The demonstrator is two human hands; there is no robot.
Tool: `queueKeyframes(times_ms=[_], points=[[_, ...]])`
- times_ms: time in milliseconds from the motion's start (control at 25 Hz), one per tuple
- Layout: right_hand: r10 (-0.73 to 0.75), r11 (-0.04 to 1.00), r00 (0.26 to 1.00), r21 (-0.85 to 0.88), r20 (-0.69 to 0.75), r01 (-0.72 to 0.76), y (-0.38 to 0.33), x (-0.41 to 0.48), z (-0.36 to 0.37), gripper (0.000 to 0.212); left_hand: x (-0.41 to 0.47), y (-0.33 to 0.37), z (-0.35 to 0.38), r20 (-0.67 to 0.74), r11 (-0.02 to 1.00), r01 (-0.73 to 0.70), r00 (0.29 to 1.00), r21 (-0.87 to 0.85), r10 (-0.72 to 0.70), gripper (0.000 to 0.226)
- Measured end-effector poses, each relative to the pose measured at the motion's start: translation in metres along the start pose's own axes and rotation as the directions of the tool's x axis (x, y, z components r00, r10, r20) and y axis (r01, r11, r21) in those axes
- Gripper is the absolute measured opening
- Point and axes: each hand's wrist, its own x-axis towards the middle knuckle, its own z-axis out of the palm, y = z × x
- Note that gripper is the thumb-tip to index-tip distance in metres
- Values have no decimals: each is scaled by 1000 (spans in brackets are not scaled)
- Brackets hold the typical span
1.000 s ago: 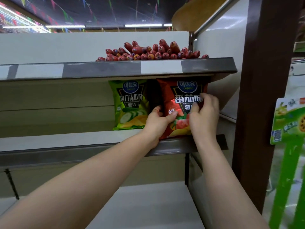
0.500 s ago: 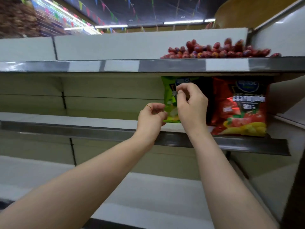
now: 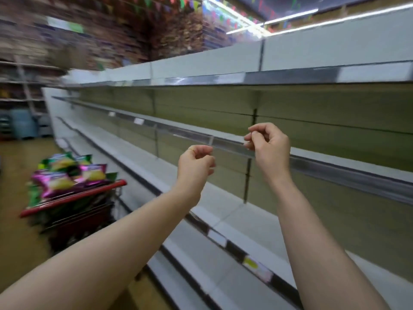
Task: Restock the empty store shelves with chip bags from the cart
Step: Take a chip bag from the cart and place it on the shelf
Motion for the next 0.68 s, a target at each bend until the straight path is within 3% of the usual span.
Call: queueKeyframes(times_ms=[280, 680], points=[[150, 956, 960, 213, 236, -201, 22, -29, 187, 28, 42, -23, -172, -262, 997, 66, 964, 41, -53, 18], [154, 905, 847, 272, 510, -328, 91, -3, 397, 24, 156, -73, -307, -539, 979, 162, 840, 127, -69, 18]])
